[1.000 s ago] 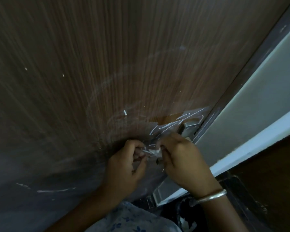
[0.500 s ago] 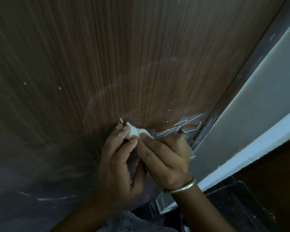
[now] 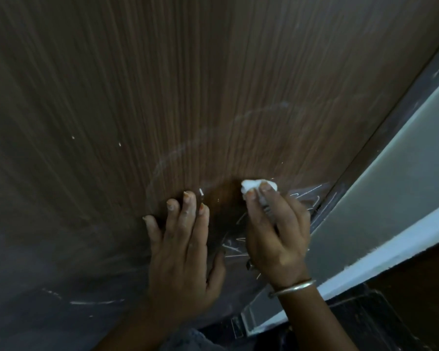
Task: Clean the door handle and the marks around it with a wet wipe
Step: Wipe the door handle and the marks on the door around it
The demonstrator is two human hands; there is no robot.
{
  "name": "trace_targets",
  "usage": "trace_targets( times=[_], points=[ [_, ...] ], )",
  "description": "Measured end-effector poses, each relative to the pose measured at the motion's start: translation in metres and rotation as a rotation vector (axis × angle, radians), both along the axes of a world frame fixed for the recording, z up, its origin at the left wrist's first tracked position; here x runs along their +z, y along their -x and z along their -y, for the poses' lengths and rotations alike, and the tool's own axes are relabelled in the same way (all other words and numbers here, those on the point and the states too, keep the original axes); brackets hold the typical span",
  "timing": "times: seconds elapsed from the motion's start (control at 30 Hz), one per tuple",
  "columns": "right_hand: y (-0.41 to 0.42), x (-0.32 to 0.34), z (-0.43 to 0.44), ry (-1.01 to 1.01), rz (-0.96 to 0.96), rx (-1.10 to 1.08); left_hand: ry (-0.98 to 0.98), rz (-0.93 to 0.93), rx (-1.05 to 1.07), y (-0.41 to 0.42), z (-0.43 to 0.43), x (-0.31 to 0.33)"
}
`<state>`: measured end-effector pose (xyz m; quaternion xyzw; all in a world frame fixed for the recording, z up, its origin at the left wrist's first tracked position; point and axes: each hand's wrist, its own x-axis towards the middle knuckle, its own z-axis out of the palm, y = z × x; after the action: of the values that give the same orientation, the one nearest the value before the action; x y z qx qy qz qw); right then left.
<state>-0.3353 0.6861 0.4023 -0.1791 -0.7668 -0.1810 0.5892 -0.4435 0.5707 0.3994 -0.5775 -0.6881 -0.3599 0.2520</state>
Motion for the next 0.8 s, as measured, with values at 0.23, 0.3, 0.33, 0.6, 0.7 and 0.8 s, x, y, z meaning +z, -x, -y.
trace_targets(
  times=[0.23,0.3,0.33,0.6,0.7,0.8],
  points=[
    [0.006,-0.004,0.023,0.116,0.166,-0.047,0.023,-0.026,-0.034,-0.005,-0.005,0.004],
    [-0.003,0.001,0.018,0.205,0.135,-0.115,0.011,-0.021,-0.047,-0.007,-0.006,0.006],
    [-0.009,0.002,0.014,0.264,0.106,-0.150,0.005,-0.021,-0.050,-0.008,-0.007,0.007],
    [-0.026,-0.017,0.022,0.475,0.178,-0.086,0.025,-0.054,-0.097,-0.015,-0.012,0.003],
    [-0.030,-0.012,0.014,0.444,0.212,-0.082,0.037,-0.070,-0.118,-0.018,-0.014,0.002],
    [-0.043,-0.007,0.001,0.540,0.090,-0.138,0.030,-0.071,-0.137,-0.018,-0.014,0.001]
  ],
)
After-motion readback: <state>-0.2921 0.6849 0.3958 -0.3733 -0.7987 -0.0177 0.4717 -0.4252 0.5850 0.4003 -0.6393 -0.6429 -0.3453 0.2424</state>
